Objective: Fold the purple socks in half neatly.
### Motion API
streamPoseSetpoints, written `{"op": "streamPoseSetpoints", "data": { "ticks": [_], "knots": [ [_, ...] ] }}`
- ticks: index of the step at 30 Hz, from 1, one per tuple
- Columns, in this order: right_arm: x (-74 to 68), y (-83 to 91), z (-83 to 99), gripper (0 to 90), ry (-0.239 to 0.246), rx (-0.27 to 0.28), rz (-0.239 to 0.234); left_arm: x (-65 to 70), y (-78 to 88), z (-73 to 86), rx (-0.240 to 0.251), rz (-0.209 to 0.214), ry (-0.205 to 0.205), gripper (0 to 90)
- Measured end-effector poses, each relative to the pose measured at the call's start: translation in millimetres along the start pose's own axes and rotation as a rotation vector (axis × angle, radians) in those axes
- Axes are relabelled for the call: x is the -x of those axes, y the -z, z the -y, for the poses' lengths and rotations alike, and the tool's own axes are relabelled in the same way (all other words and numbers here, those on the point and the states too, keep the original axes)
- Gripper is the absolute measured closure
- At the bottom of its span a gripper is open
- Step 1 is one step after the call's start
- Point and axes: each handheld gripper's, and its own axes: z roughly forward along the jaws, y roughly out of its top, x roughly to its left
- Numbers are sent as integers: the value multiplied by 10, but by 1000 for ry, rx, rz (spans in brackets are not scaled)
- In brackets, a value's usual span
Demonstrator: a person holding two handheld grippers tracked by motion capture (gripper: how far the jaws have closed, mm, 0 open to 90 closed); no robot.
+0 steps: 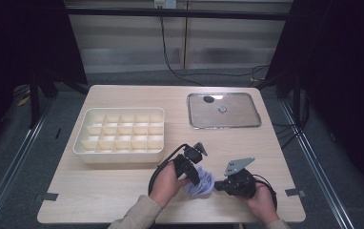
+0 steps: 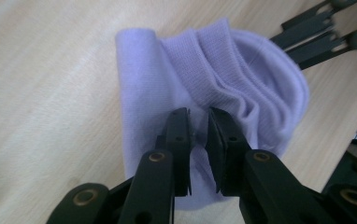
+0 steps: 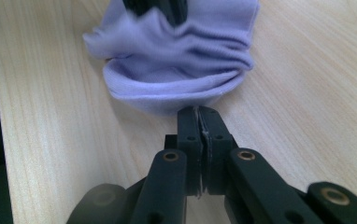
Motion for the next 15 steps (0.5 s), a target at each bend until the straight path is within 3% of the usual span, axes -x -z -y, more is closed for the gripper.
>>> {"op": "streamPoseSetpoints", "data": {
  "ticks": [7,11,15],
  "knots": [
    [-2,-2,-2,879,8,-2,3,12,120,3,19,25,0,718],
    [-4,-5,-3,879,4,2,3,-24,251,-1,49,10,6,667],
    [-6,-5,-4,879,2,1,2,-113,326,7,75,-7,45,650]
  ]
}}
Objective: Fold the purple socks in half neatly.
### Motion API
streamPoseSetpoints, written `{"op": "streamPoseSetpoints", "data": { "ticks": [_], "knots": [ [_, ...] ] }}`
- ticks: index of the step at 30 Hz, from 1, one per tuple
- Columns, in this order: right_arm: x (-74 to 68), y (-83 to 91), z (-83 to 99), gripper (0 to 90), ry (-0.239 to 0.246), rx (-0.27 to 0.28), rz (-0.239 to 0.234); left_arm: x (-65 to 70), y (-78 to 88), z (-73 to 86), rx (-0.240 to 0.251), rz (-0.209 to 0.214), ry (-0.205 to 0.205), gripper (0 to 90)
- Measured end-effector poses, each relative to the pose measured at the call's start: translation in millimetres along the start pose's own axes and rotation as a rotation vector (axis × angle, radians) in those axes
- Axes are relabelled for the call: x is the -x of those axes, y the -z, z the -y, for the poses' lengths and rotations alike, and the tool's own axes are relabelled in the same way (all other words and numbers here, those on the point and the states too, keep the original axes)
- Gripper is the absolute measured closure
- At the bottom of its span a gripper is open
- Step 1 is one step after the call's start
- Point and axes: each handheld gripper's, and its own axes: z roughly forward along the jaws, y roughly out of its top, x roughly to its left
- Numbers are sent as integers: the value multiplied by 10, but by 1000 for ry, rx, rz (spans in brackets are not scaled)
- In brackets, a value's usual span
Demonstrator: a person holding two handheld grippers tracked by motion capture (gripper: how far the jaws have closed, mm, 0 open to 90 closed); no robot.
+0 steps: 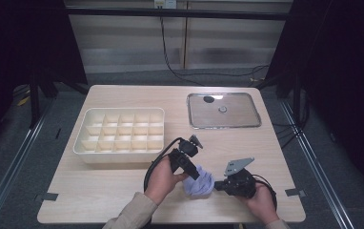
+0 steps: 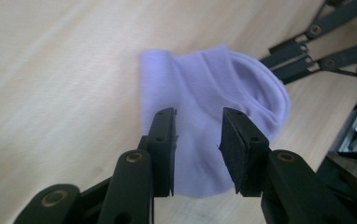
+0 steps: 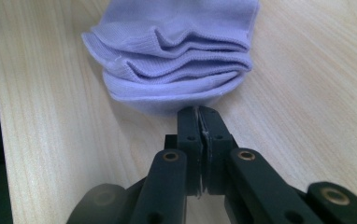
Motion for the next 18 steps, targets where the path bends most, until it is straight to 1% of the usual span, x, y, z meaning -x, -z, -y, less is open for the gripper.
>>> {"op": "streamPoseSetpoints", "data": {
  "ticks": [3,6,9,11,13,15,16,17,18],
  "knots": [
    [0,0,-1,880,1,0,0,-72,-9,9,-5,-4,23,645],
    [0,-1,-1,880,1,0,0,-136,-34,22,-8,4,41,647],
    [-1,0,-1,880,-1,-1,-1,-176,-59,28,-10,8,61,649],
    [-1,1,-1,880,0,-2,0,-196,-76,30,-17,13,64,649],
    [-1,0,0,880,3,-1,2,-216,-104,39,-16,20,77,650],
    [2,1,0,881,13,-5,3,-233,-116,47,-25,27,87,653],
    [-2,1,-3,881,5,-5,0,-238,-117,51,-24,30,88,658],
    [0,0,-3,881,9,-4,2,-240,-117,56,-23,31,97,664],
    [-2,0,-3,881,6,-3,1,-248,-119,58,-24,35,95,669]
  ]
}}
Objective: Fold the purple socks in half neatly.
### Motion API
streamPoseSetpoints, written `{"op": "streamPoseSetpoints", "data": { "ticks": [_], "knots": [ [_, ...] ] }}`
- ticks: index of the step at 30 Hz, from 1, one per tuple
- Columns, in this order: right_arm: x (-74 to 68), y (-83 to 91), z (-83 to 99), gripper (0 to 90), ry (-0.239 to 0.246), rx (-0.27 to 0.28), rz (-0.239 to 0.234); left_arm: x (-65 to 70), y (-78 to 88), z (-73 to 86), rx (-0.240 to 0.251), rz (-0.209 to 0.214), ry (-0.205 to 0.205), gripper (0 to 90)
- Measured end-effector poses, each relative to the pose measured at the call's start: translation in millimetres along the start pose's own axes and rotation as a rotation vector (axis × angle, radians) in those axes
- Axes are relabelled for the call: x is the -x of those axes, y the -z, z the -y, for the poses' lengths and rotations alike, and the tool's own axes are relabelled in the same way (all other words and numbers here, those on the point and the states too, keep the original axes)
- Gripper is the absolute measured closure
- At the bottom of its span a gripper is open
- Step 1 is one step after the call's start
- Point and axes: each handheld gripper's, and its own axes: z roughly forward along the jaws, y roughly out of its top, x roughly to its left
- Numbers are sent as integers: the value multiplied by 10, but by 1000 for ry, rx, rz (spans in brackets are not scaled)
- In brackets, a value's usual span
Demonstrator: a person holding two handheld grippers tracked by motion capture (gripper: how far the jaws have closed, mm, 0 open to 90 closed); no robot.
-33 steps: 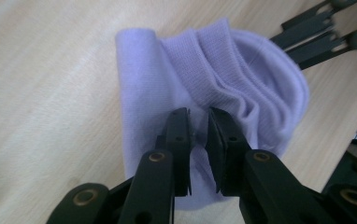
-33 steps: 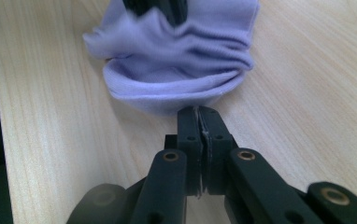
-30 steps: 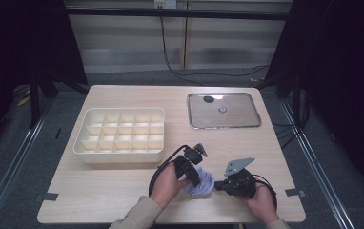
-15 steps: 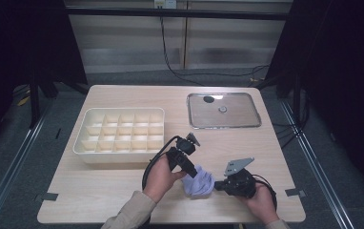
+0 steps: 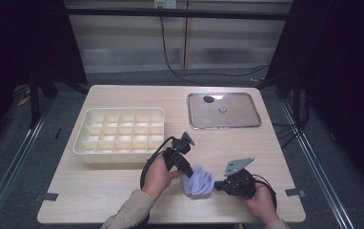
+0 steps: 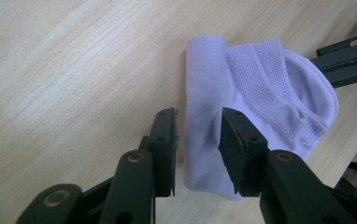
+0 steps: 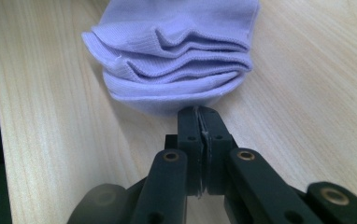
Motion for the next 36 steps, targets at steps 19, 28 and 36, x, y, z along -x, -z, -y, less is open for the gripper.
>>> {"op": "streamPoseSetpoints", "data": {
  "ticks": [19,28,36],
  "knots": [
    [-29,4,3,881,16,-3,14,-28,3,13,-21,17,18,842],
    [-108,84,25,881,28,3,-16,-20,110,-7,-14,-13,16,855],
    [-169,11,-29,881,38,-3,-46,43,164,-34,-6,-30,0,856]
  ]
}}
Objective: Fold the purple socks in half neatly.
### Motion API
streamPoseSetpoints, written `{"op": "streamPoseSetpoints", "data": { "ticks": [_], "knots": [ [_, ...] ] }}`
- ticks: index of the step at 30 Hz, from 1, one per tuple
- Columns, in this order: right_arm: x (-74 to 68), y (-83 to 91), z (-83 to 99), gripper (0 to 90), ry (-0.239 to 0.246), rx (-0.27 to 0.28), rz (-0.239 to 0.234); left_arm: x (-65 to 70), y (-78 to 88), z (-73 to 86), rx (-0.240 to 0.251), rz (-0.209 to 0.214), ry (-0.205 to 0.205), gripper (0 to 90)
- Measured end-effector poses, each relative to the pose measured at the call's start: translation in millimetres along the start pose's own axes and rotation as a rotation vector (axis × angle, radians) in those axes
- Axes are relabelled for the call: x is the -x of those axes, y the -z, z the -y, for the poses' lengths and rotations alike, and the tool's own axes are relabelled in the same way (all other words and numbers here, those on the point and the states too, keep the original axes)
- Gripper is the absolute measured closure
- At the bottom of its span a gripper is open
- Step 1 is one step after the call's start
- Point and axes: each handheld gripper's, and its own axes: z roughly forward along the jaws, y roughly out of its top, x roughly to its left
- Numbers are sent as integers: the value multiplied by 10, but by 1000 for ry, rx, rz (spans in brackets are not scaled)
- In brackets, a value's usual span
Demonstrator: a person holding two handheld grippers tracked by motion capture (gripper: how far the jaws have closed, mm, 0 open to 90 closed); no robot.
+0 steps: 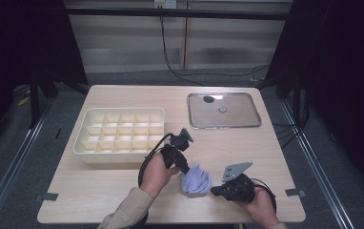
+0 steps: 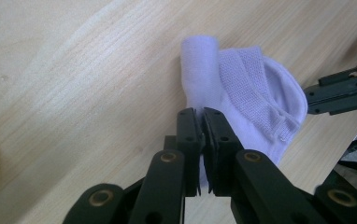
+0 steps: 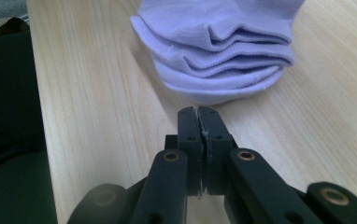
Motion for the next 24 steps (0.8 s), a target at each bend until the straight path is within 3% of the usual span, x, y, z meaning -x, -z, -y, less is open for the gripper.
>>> {"op": "streamPoseSetpoints", "data": {
  "ticks": [24],
  "knots": [
    [20,-93,-58,884,1,-9,15,87,54,-42,10,5,-24,852]
  ]
}}
